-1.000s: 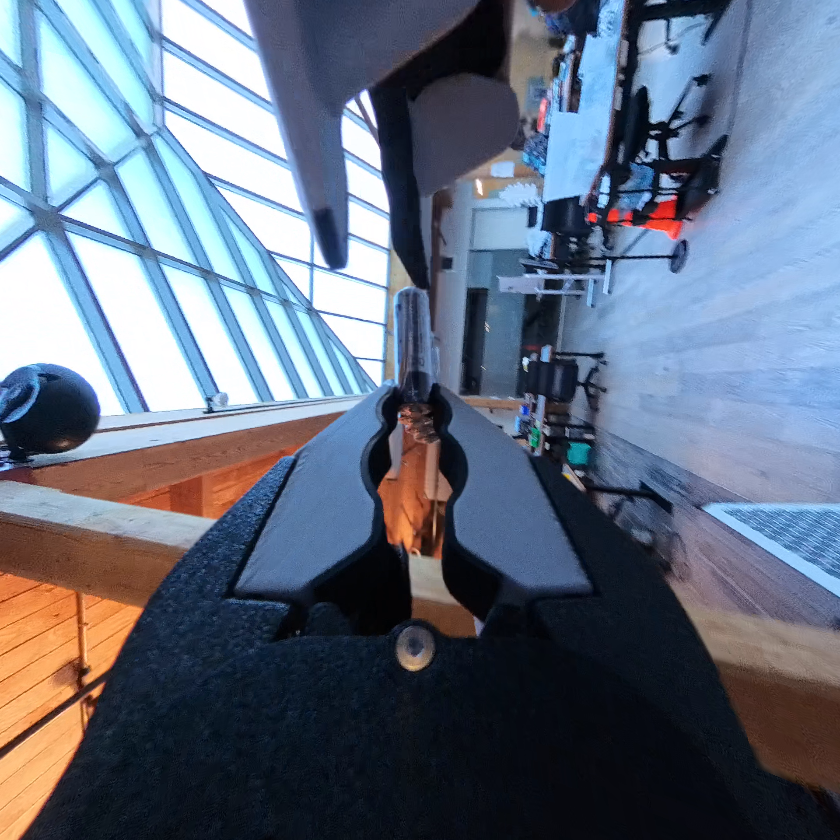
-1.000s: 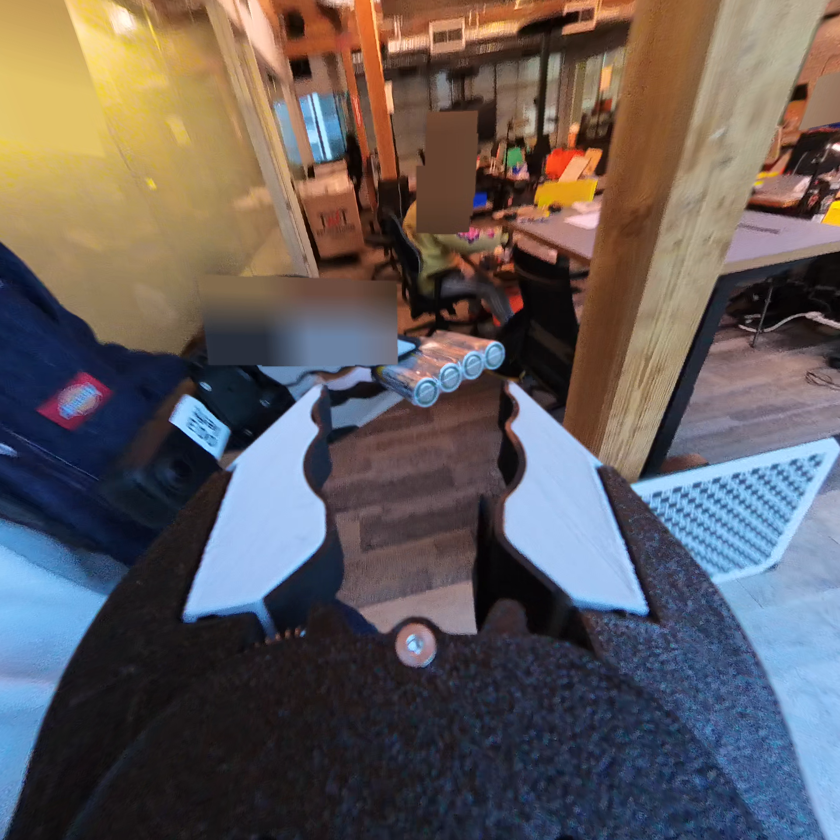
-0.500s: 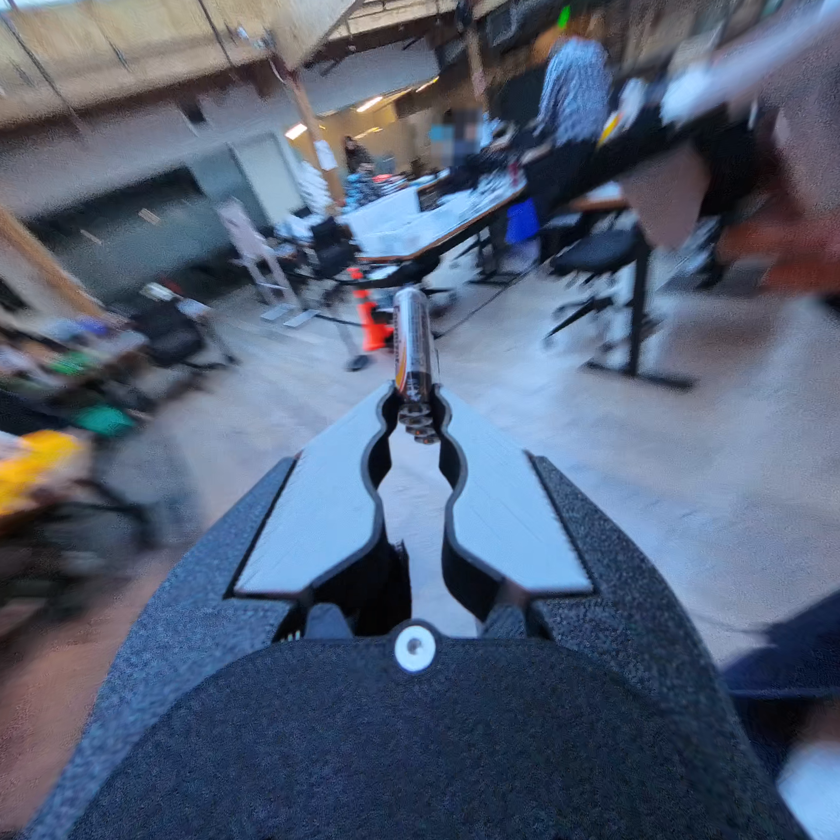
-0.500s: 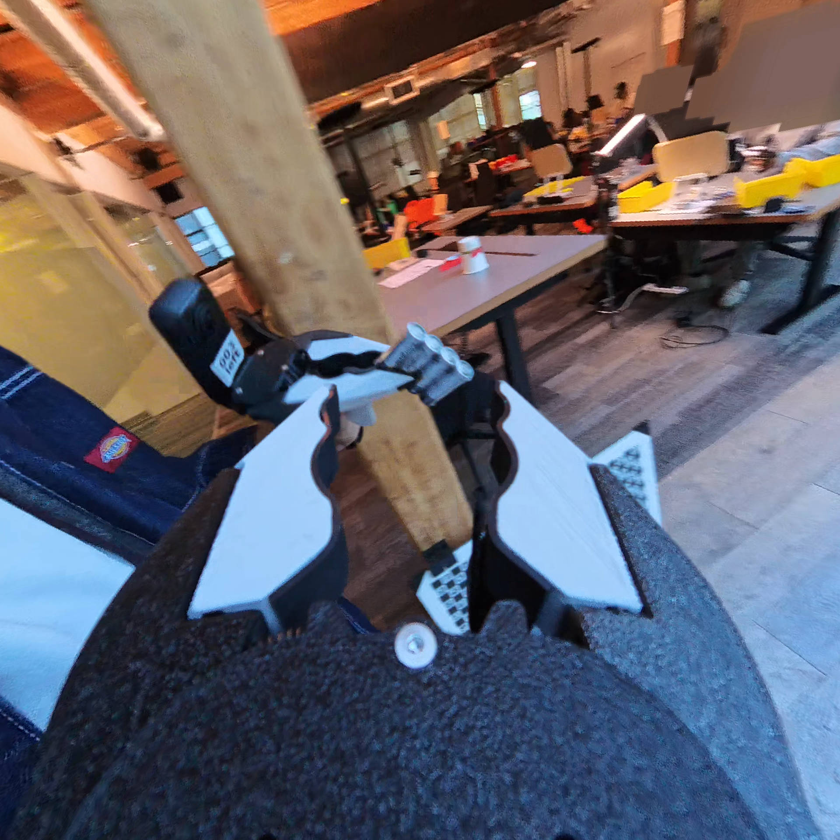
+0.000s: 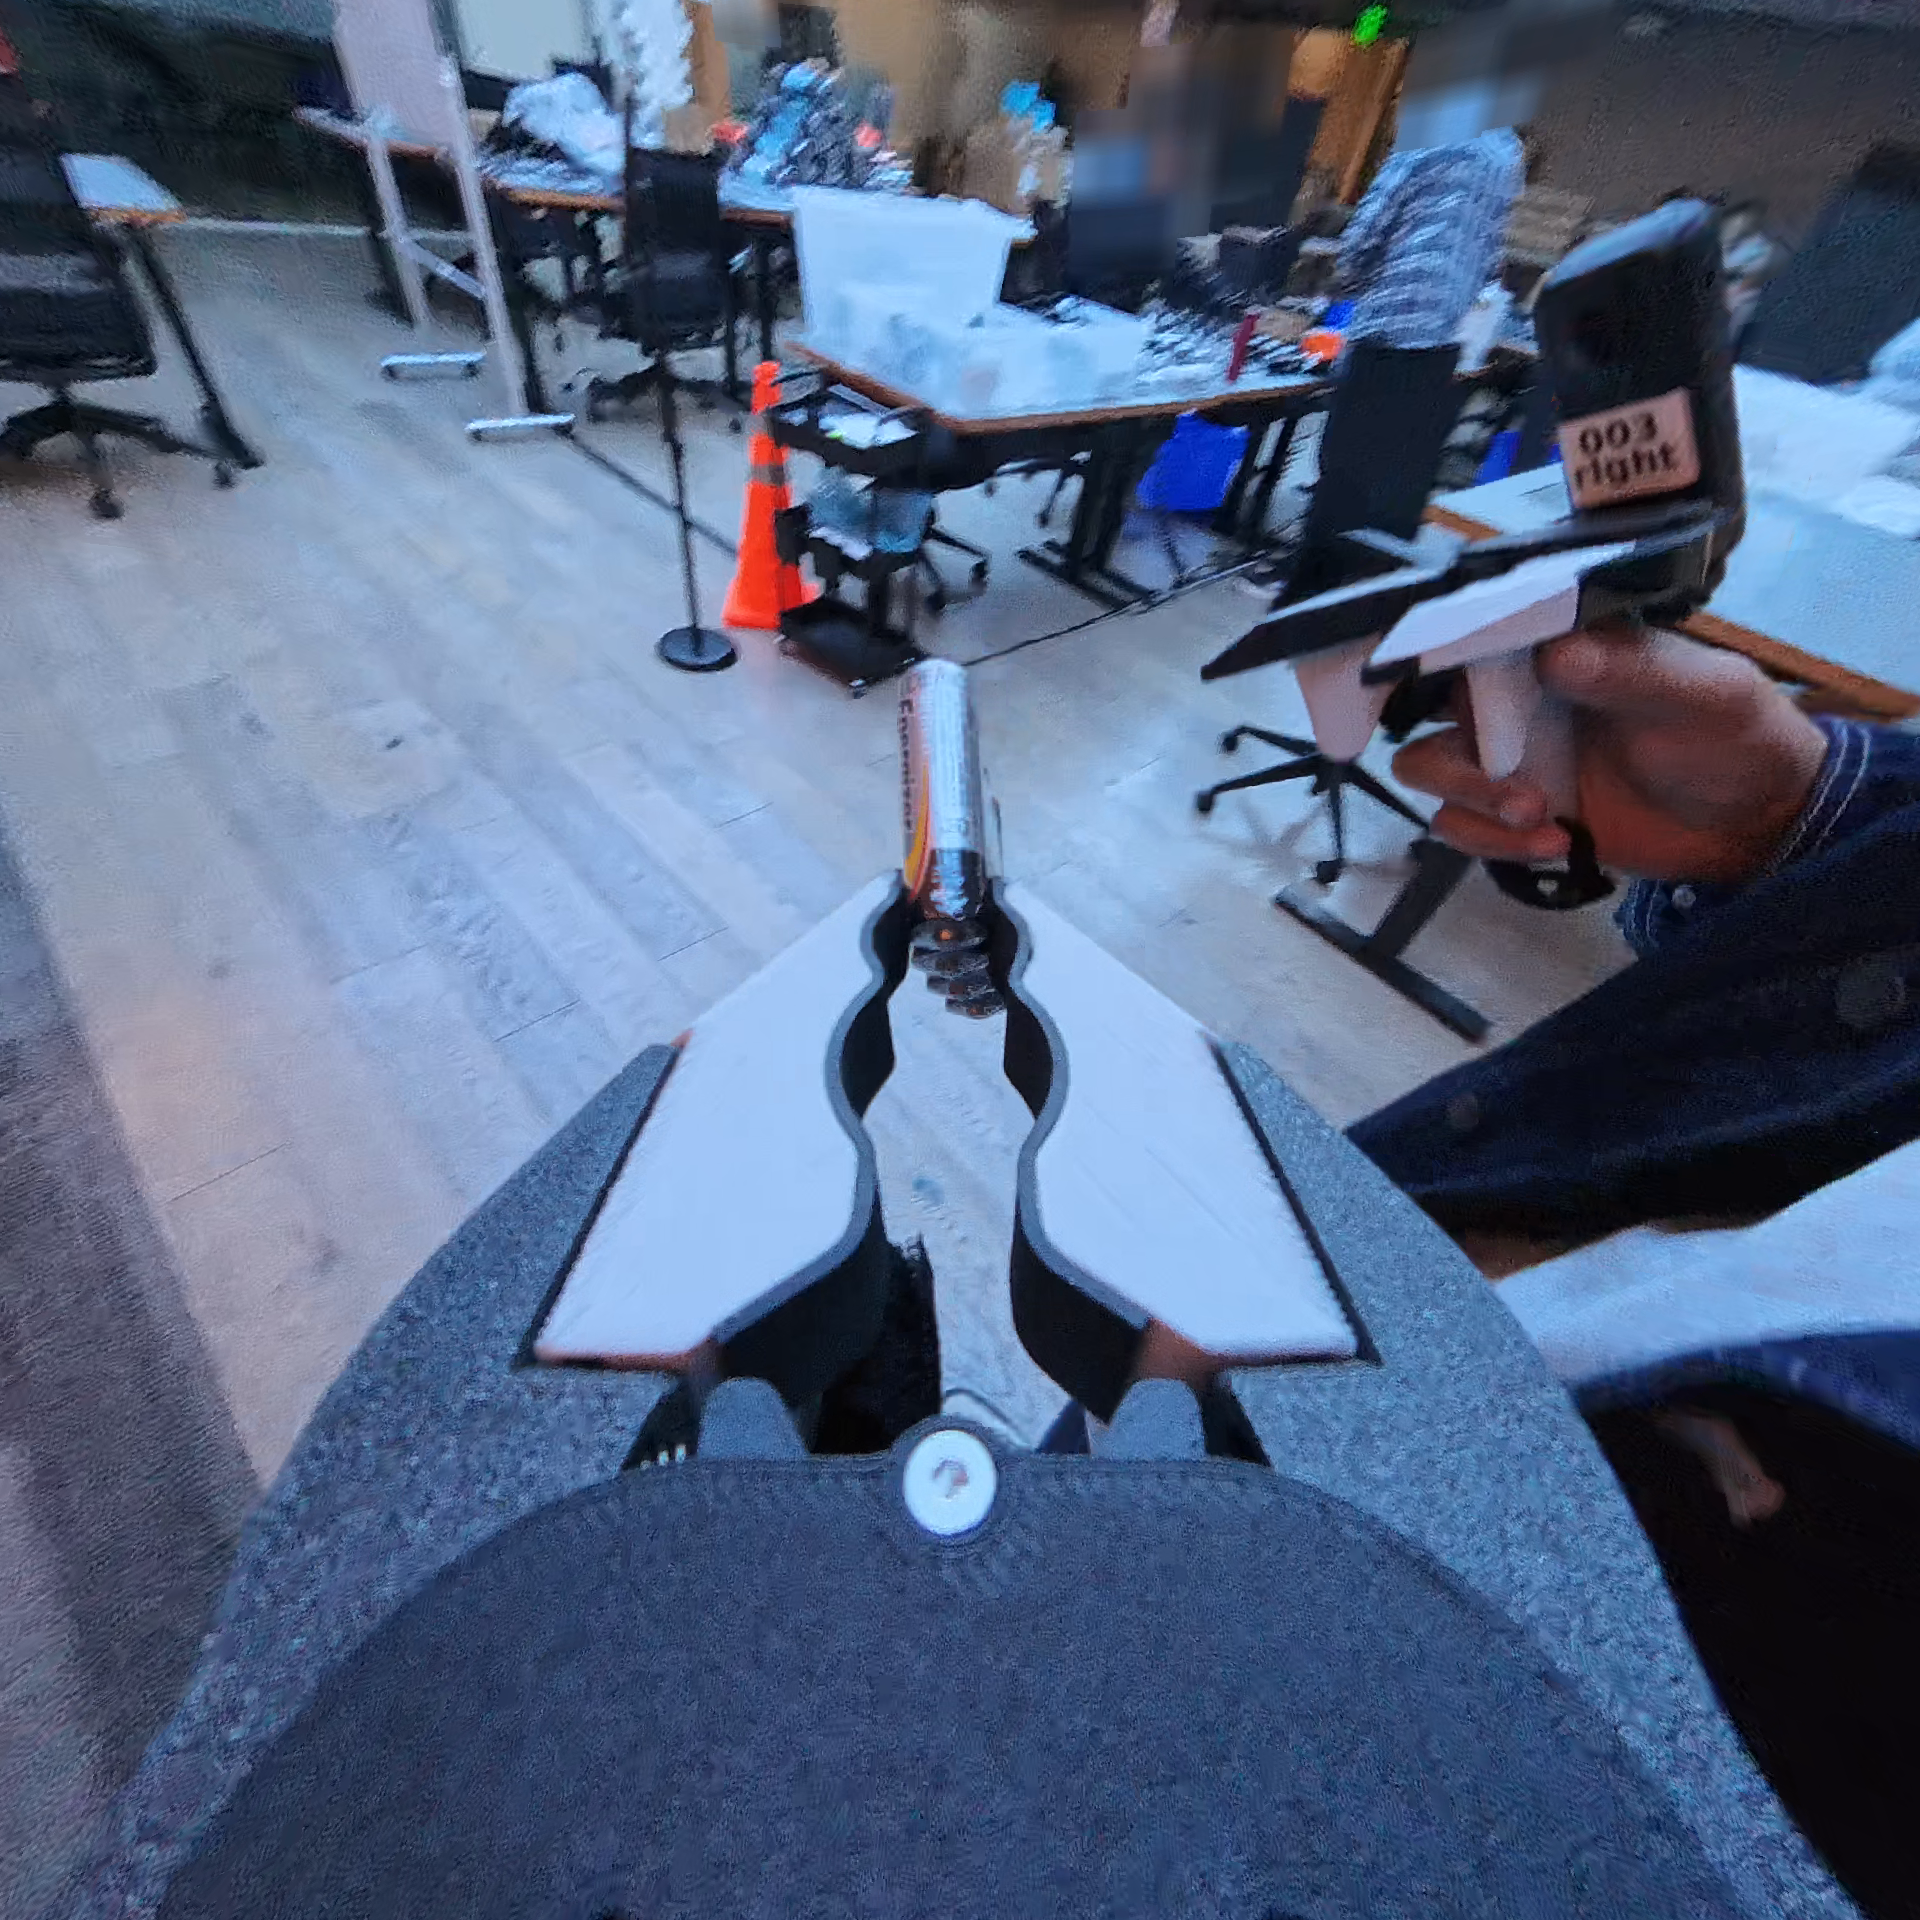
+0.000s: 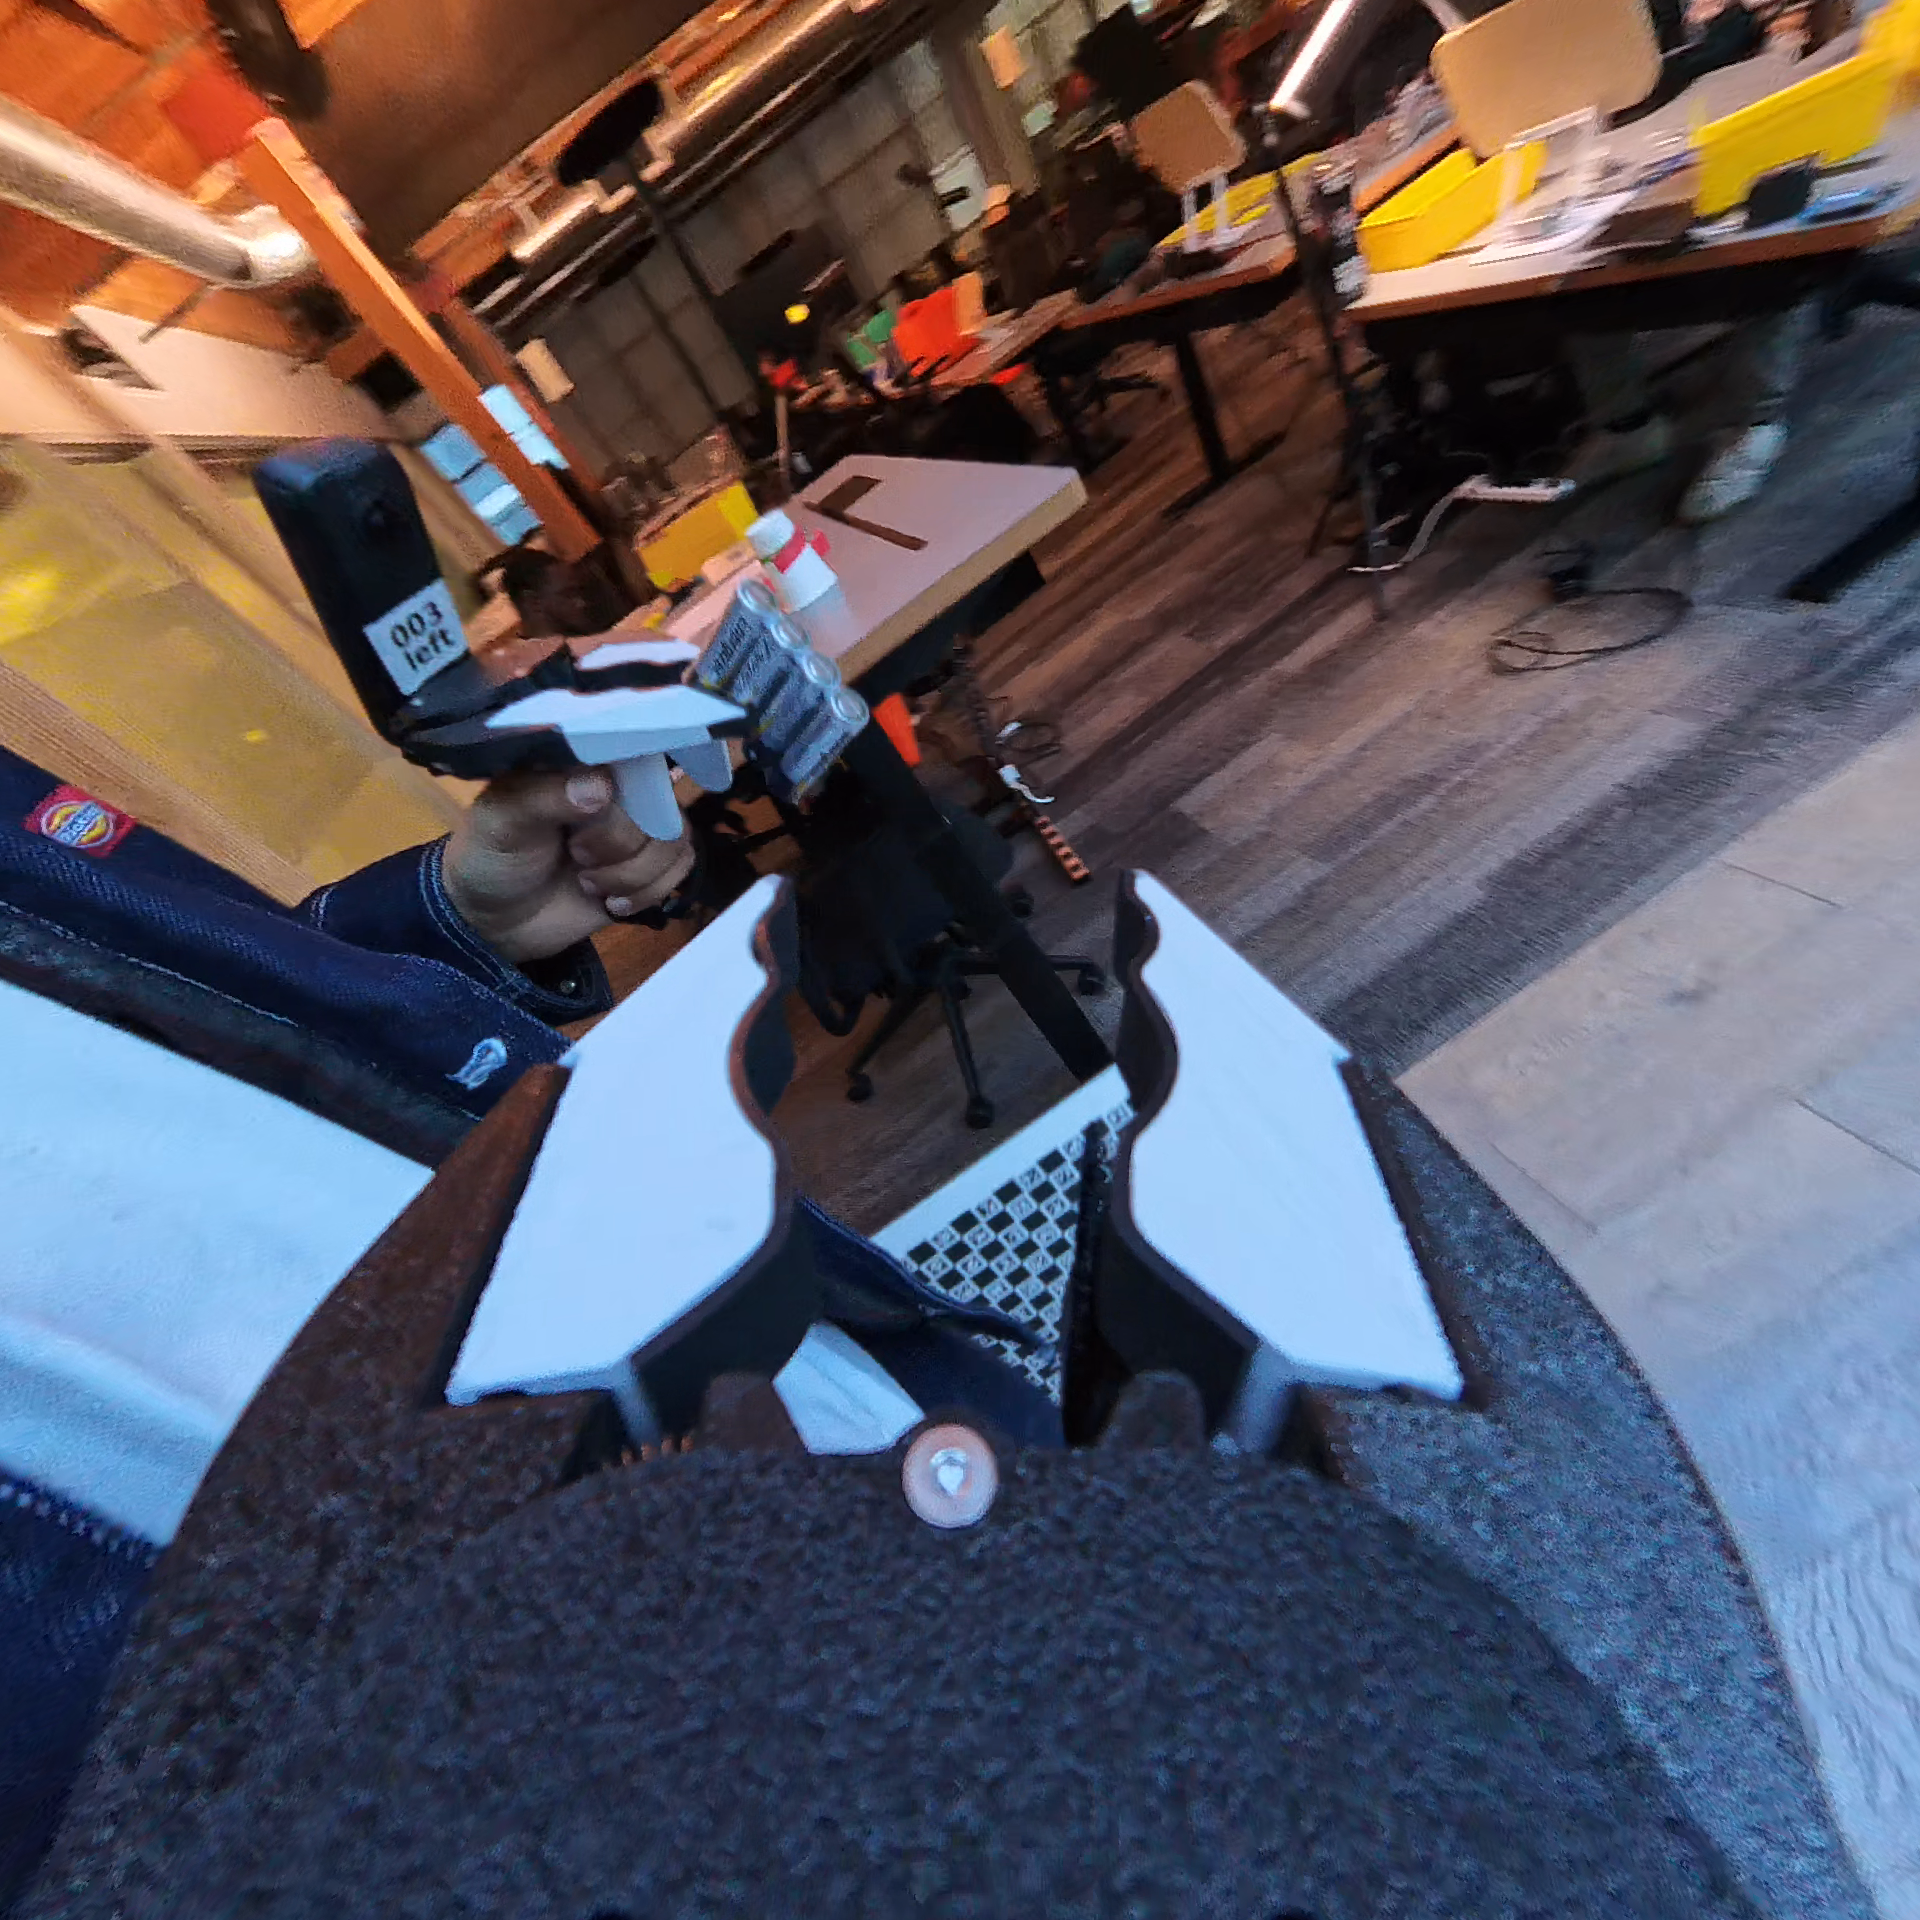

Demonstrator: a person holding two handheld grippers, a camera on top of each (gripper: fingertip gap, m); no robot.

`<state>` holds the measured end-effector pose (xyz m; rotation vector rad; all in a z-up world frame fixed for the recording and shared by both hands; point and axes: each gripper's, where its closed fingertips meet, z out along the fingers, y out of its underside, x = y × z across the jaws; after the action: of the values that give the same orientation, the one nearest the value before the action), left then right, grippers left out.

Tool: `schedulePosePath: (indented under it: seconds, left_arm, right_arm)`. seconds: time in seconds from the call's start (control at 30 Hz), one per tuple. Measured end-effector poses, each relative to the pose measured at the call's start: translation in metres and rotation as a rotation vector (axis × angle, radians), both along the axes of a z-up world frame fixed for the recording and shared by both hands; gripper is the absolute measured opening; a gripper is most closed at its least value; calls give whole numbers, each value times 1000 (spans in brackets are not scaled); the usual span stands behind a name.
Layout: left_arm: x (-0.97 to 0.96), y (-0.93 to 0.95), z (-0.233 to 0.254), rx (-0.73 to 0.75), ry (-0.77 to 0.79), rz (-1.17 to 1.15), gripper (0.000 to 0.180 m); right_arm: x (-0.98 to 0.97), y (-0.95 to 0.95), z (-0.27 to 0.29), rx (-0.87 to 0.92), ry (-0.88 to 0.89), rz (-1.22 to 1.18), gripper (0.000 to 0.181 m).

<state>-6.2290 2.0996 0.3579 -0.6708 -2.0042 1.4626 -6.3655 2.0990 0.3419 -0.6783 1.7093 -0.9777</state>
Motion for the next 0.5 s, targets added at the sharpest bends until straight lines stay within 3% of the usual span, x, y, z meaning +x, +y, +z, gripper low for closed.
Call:
schedulePosePath:
  seconds: [0.17, 0.5]
  left_arm:
    - [71, -142, 0, 62, 12, 189, 12]
    - [272, -413, -49, 63, 89, 483, 12]
  right_arm:
    - [74, -172, 13, 2, 34, 223, 56]
    - [328, -448, -28, 27, 126, 610, 53]
